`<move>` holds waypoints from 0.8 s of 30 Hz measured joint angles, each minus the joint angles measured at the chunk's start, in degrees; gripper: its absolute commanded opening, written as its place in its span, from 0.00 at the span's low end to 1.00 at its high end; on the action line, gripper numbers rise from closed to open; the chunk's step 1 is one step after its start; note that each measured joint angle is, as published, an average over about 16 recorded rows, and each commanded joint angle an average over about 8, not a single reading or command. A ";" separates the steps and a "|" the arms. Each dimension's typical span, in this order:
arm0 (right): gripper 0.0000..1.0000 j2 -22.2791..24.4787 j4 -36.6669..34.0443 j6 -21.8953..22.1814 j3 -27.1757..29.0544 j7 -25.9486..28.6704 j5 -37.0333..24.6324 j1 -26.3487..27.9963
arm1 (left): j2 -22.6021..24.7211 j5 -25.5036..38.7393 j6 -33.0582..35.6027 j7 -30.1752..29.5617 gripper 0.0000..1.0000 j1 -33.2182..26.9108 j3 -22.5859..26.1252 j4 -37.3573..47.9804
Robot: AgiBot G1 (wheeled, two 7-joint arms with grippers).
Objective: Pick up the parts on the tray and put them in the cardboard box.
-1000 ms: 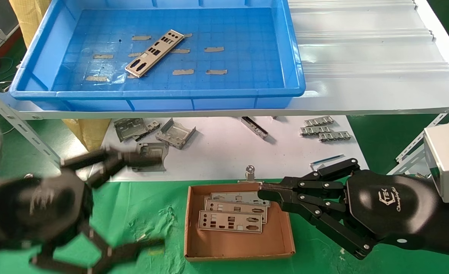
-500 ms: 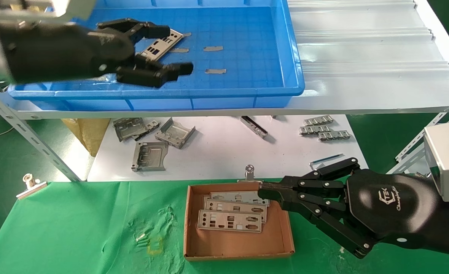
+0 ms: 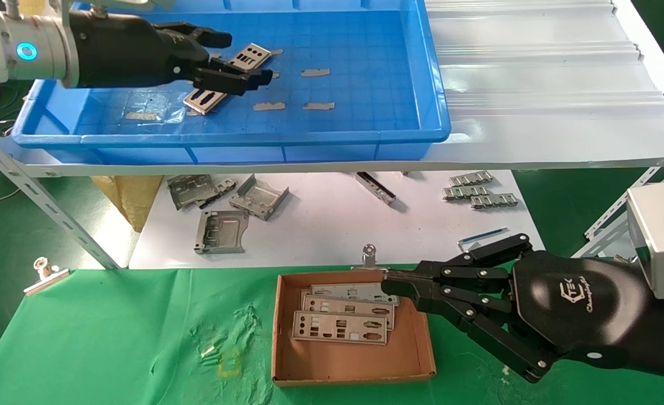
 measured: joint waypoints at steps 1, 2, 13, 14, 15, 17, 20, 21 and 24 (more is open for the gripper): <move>0.61 0.00 0.00 0.00 0.00 0.00 0.00 0.00 | 0.19 0.07 0.02 0.47 1.00 -0.20 0.05 0.86; 0.72 0.00 0.00 0.00 0.00 0.00 0.00 0.00 | 0.34 0.11 0.06 0.94 1.00 -0.37 0.07 1.65; 1.00 0.00 0.00 0.00 0.00 0.00 0.00 0.00 | 1.38 0.14 -1.15 6.26 1.00 -1.55 0.04 7.39; 1.00 0.00 0.00 0.00 0.00 0.00 0.00 0.00 | 1.47 0.13 -1.47 6.64 1.00 -1.64 0.02 7.74; 1.00 0.00 0.00 0.00 0.00 0.00 0.00 0.00 | 1.56 0.11 -1.77 6.95 1.00 -1.71 -0.01 8.09; 1.00 0.00 0.00 0.00 0.00 0.00 0.00 0.00 | 1.75 0.09 -2.26 7.38 1.00 -1.85 -0.05 8.77; 1.00 0.00 0.00 0.00 0.00 0.00 0.00 0.00 | 2.02 0.03 -2.92 7.78 0.95 -2.01 -0.10 9.68; 1.00 0.00 0.00 0.00 0.00 0.00 0.00 0.00 | 2.11 0.01 -3.12 7.83 0.88 -2.07 -0.12 9.97; 1.00 0.00 0.00 0.00 0.00 0.00 0.00 0.00 | 2.37 -0.04 -3.64 7.84 0.53 -2.22 -0.16 10.74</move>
